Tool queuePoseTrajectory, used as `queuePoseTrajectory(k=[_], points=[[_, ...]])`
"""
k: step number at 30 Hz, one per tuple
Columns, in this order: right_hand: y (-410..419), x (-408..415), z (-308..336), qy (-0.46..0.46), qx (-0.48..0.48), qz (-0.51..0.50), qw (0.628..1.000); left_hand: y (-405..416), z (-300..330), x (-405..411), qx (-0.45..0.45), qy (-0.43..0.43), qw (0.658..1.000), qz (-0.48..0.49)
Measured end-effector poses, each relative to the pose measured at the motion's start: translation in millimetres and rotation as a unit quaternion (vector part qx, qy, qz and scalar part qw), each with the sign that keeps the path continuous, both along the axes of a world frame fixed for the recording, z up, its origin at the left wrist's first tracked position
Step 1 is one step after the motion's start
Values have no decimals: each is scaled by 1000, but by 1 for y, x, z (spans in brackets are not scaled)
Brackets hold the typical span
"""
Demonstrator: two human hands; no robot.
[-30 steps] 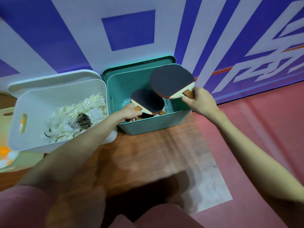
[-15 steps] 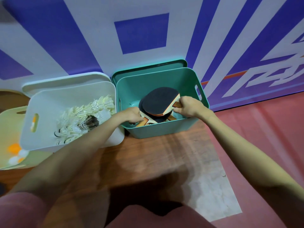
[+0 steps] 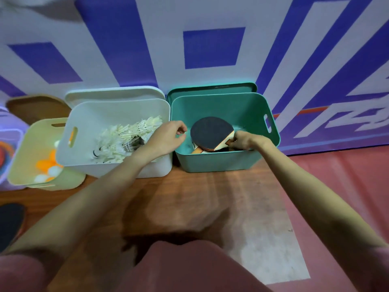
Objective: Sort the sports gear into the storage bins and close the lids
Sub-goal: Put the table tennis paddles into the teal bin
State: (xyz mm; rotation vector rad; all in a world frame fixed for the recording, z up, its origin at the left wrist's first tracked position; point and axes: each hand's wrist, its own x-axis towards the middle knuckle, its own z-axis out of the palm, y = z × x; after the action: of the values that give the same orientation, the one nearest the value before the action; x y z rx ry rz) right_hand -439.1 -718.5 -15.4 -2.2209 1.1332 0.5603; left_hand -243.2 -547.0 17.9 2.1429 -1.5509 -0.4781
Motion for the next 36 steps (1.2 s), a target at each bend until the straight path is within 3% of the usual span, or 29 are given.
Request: queuePoseTrajectory(k=[2, 6, 11, 20, 28, 36], points=[[7, 2, 4, -25, -43, 9, 999, 15, 1, 1, -24, -14, 1000, 0], [44, 6, 14, -158, -160, 18, 974, 55, 3, -1, -53, -25, 998, 21], [137, 9, 22, -307, -197, 75, 928, 126, -4, 4, -56, -20, 996, 74], [290, 51, -3, -237, -107, 160, 952, 284, -48, 46, 21, 14, 979, 201], [414, 127, -26, -208, -65, 212, 953, 421, -80, 106, 87, 8, 970, 227], [543, 215, -58, -155, 6, 148, 977, 537, -113, 199, 150, 3, 938, 313]])
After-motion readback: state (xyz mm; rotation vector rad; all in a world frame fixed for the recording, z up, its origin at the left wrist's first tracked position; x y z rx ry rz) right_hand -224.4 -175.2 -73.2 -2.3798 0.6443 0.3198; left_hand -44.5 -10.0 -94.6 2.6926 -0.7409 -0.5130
